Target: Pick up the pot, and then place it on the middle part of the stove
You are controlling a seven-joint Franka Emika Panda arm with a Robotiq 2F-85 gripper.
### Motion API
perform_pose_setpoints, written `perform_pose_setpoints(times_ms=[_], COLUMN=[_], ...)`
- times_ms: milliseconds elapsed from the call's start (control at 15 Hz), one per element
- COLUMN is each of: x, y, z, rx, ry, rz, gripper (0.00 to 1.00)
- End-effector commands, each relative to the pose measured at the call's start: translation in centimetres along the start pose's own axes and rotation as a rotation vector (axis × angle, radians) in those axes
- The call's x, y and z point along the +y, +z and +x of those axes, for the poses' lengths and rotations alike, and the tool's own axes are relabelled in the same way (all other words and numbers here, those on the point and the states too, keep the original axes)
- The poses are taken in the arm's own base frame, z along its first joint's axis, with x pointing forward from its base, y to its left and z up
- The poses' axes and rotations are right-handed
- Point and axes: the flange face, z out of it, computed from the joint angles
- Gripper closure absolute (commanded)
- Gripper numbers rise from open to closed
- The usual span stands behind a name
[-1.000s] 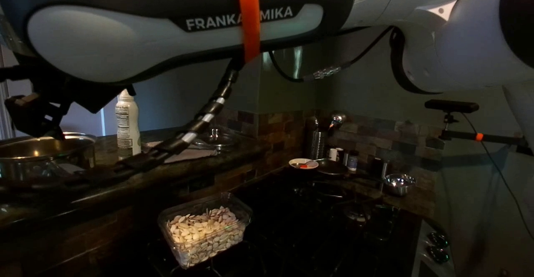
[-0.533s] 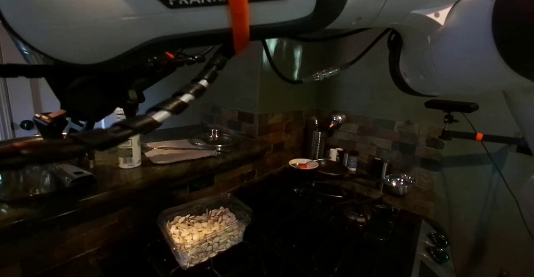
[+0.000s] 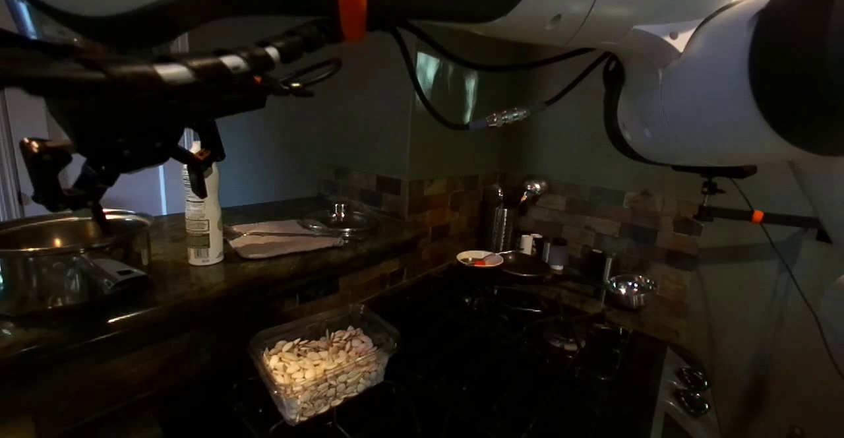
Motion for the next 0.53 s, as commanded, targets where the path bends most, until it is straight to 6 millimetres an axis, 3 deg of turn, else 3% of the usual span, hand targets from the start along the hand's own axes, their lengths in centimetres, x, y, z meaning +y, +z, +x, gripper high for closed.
perform_pose_setpoints(times_ms=[0, 267, 400, 467], x=[-0.9, -2.9, -2.8, -2.4], y=[-0.7, 1.8, 2.7, 2.2], z=[0.6, 0.8, 0.8, 0.3], rx=[0.030, 0.004, 0.018, 0.002], ry=[0.075, 0.053, 0.086, 0.051], rz=[-0.001, 0.124, 0.046, 0.056], gripper=[0.00, 0.00, 0.00, 0.00])
